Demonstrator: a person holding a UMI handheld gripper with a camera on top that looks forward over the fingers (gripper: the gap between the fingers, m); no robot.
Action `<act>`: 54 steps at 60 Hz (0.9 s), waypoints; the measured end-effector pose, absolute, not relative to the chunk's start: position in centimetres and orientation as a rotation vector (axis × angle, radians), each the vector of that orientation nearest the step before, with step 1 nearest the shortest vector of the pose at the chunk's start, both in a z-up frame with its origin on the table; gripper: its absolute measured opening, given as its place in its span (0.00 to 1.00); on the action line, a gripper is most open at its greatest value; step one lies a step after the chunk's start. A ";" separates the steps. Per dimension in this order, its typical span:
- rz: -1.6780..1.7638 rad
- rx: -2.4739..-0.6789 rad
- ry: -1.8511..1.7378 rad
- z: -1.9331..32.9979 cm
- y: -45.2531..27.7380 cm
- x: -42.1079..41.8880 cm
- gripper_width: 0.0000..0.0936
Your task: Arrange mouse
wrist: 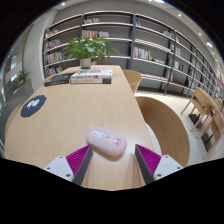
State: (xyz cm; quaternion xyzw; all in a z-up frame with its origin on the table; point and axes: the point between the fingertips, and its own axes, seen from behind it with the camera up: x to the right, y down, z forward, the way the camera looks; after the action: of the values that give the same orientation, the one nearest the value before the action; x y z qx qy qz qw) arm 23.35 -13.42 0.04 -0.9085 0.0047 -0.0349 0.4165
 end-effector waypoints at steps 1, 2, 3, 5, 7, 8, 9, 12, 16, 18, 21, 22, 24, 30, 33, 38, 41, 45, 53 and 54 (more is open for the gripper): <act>-0.078 -2.285 0.014 -0.1 -12.9 23.4 0.93; -0.072 -2.284 0.018 -0.5 -11.9 23.6 0.93; -0.065 -2.285 0.023 -0.2 -11.4 23.8 0.93; -0.058 -2.290 0.028 -0.2 -10.5 24.2 0.93; -0.052 -2.292 0.028 -0.2 -9.6 24.6 0.93; -0.045 -2.290 0.026 -0.2 -9.2 24.7 0.93; -0.040 -2.291 0.024 -0.2 -8.7 24.7 0.92; -0.025 -2.292 0.026 -0.4 -7.5 25.0 0.89; -0.021 -2.303 0.030 -0.5 -6.4 25.3 0.82; -0.015 -2.309 0.029 -0.5 -6.1 25.2 0.75; -0.018 -2.314 0.023 -0.5 -5.8 25.2 0.65; -0.020 -2.316 0.021 -0.5 -5.8 25.1 0.53; -0.028 -2.321 0.027 -0.5 -5.7 25.2 0.52; -0.040 -2.351 0.046 -0.9 -5.4 24.8 0.48; -0.040 -2.371 0.048 -1.0 -5.3 24.5 0.43; -0.074 -2.411 0.068 -0.8 -5.3 24.6 0.36; -0.095 -2.433 0.081 -0.2 -5.1 24.2 0.32; -0.116 -2.381 0.097 3.2 -3.6 22.9 0.32; -0.115 -2.180 0.098 14.8 2.4 15.7 0.32; -0.109 -2.155 0.096 16.3 3.0 14.4 0.32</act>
State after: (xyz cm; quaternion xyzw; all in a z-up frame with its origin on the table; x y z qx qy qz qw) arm 14.42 3.03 16.29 -0.8800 0.0392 -0.0443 0.4713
